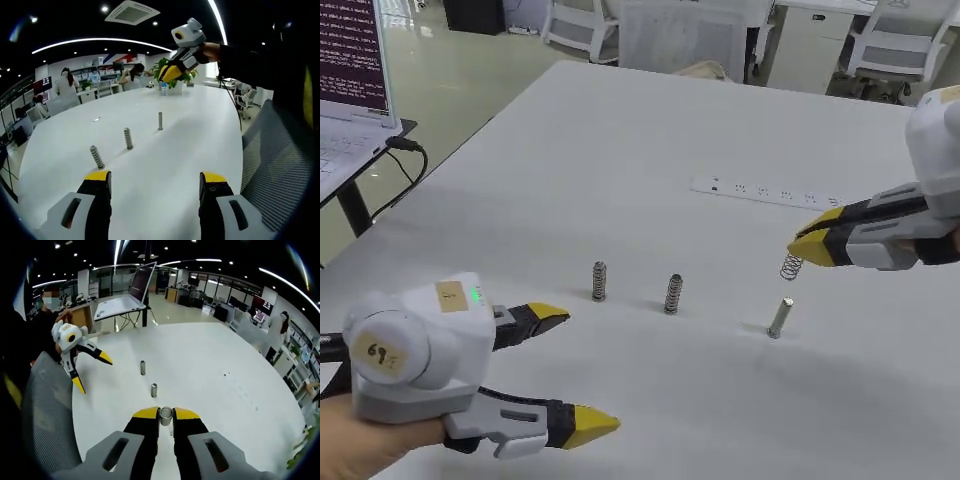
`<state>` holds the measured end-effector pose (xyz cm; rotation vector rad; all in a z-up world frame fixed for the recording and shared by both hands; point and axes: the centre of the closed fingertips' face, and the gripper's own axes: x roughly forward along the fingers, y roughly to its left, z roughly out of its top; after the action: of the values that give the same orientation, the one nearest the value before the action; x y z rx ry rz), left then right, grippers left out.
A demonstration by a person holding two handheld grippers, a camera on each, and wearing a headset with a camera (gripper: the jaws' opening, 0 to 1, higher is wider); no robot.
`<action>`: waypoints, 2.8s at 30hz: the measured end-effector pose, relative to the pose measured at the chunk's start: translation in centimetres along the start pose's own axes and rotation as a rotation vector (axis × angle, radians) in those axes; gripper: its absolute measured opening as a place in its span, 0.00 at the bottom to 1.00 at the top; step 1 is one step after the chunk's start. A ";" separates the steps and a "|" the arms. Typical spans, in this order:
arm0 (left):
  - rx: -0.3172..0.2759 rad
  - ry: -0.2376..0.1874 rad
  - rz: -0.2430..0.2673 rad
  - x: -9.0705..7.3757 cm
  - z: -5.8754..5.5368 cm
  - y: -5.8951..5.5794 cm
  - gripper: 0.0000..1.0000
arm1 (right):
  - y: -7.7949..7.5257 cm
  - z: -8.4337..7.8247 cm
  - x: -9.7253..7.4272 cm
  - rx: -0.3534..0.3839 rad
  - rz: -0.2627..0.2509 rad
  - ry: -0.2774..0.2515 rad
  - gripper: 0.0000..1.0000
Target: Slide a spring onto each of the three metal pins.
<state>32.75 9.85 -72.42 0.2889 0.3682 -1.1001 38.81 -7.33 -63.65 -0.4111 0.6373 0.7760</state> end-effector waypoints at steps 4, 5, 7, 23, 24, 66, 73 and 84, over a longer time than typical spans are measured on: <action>0.001 0.003 0.002 0.0 0.0 0.0 0.68 | -0.9 -0.6 0.3 0.012 -0.029 0.006 0.07; 0.002 0.002 0.003 -0.1 0.0 0.0 0.68 | -1.2 -0.9 0.4 0.016 -0.041 0.008 0.07; 0.001 0.004 0.003 -0.1 0.0 0.0 0.68 | -1.5 -1.2 0.5 0.014 -0.052 0.019 0.07; 0.003 0.011 0.009 -0.1 0.0 0.2 0.68 | -2.5 -3.7 2.4 0.071 -0.065 0.033 0.07; 0.003 0.011 0.009 -0.1 0.0 0.2 0.67 | -2.5 -3.9 2.5 0.073 -0.065 0.035 0.07; 0.010 0.014 -0.006 0.8 0.4 0.6 0.65 | -2.8 -6.4 4.8 0.133 -0.055 0.046 0.07; 0.013 0.016 -0.007 0.8 0.4 0.5 0.65 | -2.8 -7.1 5.4 0.153 -0.059 0.039 0.08; 0.014 0.021 -0.008 0.8 0.3 0.5 0.64 | -2.6 -8.2 6.5 0.173 -0.060 0.050 0.08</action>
<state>33.55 9.32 -72.42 0.3115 0.3808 -1.1085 41.22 -10.25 -73.80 -0.2902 0.7297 0.6494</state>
